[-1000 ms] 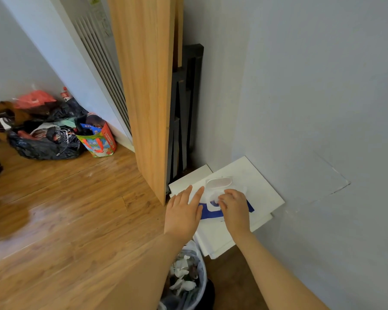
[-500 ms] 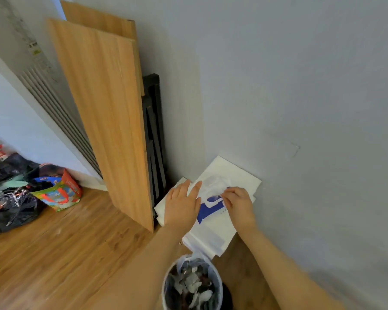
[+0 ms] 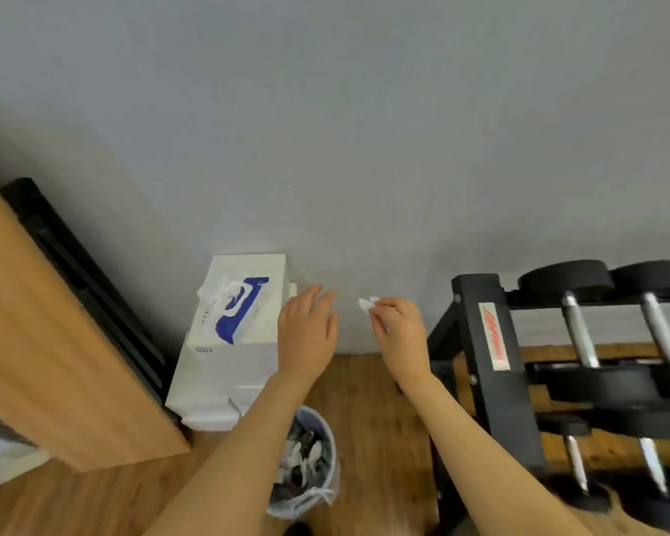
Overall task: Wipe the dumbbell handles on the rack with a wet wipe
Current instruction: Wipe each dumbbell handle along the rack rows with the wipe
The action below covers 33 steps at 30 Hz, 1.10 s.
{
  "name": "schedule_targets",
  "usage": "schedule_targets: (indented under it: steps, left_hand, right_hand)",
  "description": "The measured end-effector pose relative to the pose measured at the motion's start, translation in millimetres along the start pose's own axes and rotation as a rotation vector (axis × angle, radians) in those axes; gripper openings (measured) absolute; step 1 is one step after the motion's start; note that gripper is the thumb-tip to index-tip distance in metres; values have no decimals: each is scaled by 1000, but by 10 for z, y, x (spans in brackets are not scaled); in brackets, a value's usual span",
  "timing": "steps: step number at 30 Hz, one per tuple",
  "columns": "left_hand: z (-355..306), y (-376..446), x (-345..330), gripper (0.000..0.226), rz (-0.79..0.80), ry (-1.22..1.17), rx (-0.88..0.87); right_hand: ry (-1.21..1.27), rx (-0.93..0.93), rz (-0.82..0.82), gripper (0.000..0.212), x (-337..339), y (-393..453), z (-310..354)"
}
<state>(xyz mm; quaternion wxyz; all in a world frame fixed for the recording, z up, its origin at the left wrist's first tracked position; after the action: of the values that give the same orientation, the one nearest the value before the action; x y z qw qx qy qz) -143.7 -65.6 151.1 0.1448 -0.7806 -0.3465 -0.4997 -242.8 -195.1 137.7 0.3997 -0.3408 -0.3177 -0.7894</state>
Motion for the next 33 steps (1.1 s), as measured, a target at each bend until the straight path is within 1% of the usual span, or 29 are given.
schedule_targets:
  steps: [4,6,12,15,18,21,25,33]
  left_hand:
    - [-975,-290,-298,39,-57,15,-165]
    - [-1356,-448,-454,39,-78,4,-187]
    - [-2794,-1106,-1265,41,-53,-55,-198]
    - [-3329,-1352,-1567,41,-22,-61,-202]
    - [-3700,-1495,-1770,40,13,-42,-217]
    - [-4002,-1450,-1916,41,25,-27,-213]
    - [-4304,-1202,-2092,42,17,6,-193]
    - [-4548,-362,-2597,43,-76,0,-67]
  right_hand:
    - [-31,-50,-158,20,712,-723,-408]
    - [-42,-52,-208,19,1004,-1044,-631]
    - [-133,-189,-216,22,2037,-2397,-1728]
    - [-132,-247,-231,21,2454,-2932,-2119]
    - [-127,-299,-245,20,2716,-3281,-2386]
    - [-108,-302,-260,20,2908,-3395,-2599]
    - [-50,-302,-265,21,3061,-3268,-2895]
    - [-64,-170,-102,21,3189,-2372,-3579]
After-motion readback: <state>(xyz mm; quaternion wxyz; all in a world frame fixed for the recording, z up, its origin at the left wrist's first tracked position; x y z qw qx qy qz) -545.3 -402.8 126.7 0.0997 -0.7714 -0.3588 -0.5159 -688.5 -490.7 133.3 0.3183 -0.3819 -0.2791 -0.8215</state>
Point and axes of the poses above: each hand's wrist, its own y-axis towards the middle knuckle, its own x-axis out of the back of the hand, z = x × y, the point moved 4 cm from there along y, towards the middle knuckle, and after that the axes turned 12 degrees about z, right-handed, at the moved point
